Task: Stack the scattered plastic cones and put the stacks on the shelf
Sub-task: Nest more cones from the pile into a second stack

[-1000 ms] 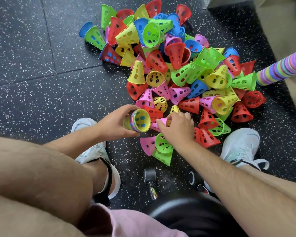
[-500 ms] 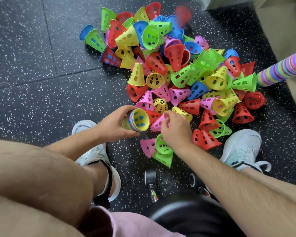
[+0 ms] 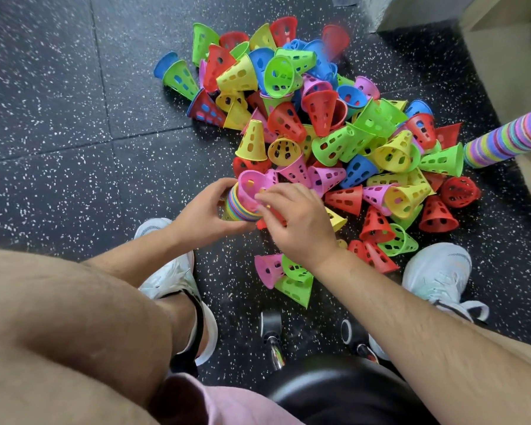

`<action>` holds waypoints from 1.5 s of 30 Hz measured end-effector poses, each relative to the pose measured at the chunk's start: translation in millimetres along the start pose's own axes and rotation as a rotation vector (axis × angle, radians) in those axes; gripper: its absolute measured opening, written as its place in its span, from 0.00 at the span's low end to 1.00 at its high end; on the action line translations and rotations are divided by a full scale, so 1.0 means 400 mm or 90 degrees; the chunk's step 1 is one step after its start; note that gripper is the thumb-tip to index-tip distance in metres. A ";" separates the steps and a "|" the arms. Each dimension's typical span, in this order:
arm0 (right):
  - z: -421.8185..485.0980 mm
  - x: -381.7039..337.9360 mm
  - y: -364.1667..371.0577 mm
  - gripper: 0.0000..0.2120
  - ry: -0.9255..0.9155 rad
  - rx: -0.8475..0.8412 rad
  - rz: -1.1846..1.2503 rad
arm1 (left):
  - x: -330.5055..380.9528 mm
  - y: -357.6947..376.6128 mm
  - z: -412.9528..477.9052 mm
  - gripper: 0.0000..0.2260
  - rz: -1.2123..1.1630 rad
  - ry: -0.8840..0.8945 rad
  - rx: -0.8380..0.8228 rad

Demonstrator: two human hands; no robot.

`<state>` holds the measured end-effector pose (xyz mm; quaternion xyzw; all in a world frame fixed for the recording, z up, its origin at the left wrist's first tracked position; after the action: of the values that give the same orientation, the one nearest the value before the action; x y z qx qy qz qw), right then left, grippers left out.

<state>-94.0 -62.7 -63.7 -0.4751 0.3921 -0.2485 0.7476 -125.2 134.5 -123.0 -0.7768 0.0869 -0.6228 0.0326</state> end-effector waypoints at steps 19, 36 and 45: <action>-0.028 0.044 0.131 0.06 -0.028 -0.294 -0.277 | -0.054 -0.054 -0.061 0.31 0.009 -0.034 0.043; 0.015 -0.015 0.063 0.09 0.019 -0.059 0.118 | -0.030 -0.050 -0.052 0.34 0.009 -0.011 0.030; -0.066 0.042 0.091 0.10 0.008 -0.172 0.041 | -0.030 -0.050 -0.069 0.34 0.108 -0.039 -0.074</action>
<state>-106.1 -73.4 -108.9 -0.5571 0.4418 -0.1719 0.6819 -152.7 157.9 -125.2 -0.7861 0.1871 -0.5876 0.0429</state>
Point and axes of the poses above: each hand's wrist, its own z-axis towards the middle knuckle, its own y-axis out of the palm, x = y × z, the point moved 2 cm from there along z, towards the middle knuckle, and after that the axes turned 13 degrees about -z, right-handed, at the moved point
